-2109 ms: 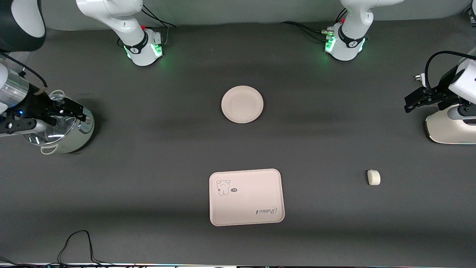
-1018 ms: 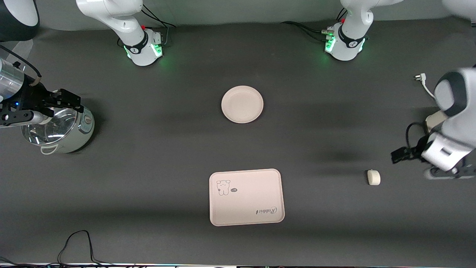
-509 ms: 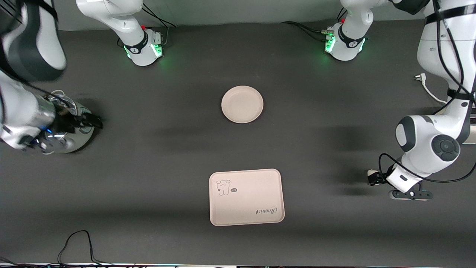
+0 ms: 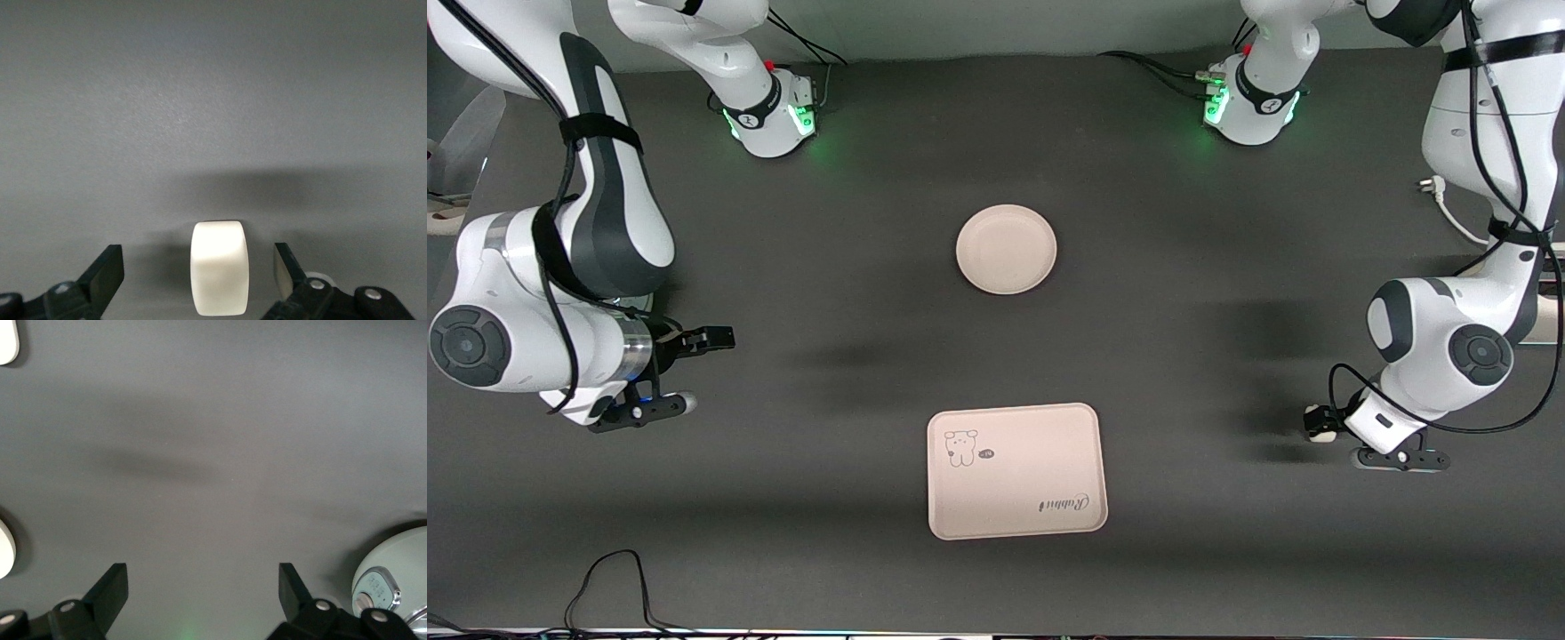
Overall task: Place bun in plate and plate on tray
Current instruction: 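Grasp the bun with the left gripper while the right gripper advances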
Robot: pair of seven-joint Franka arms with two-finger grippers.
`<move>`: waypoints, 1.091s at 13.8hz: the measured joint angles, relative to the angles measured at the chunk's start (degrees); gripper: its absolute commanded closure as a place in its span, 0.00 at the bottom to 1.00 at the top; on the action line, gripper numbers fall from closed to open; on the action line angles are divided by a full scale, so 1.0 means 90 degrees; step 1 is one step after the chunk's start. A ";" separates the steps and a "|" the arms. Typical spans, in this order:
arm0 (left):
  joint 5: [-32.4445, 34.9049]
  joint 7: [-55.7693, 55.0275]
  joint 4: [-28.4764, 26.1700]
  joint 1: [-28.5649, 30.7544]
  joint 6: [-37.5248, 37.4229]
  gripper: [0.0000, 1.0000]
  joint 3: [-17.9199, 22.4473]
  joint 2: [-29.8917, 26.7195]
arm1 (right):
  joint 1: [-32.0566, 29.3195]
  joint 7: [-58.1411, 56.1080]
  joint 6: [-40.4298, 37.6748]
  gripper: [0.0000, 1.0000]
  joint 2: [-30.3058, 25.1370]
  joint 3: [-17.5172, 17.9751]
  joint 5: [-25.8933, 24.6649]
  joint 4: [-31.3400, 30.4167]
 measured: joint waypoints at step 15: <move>0.0000 -0.0034 -0.0493 -0.0005 0.0822 0.84 -0.0026 -0.0002 | 0.1302 0.1387 0.0377 0.00 0.0572 0.0055 0.1926 -0.0260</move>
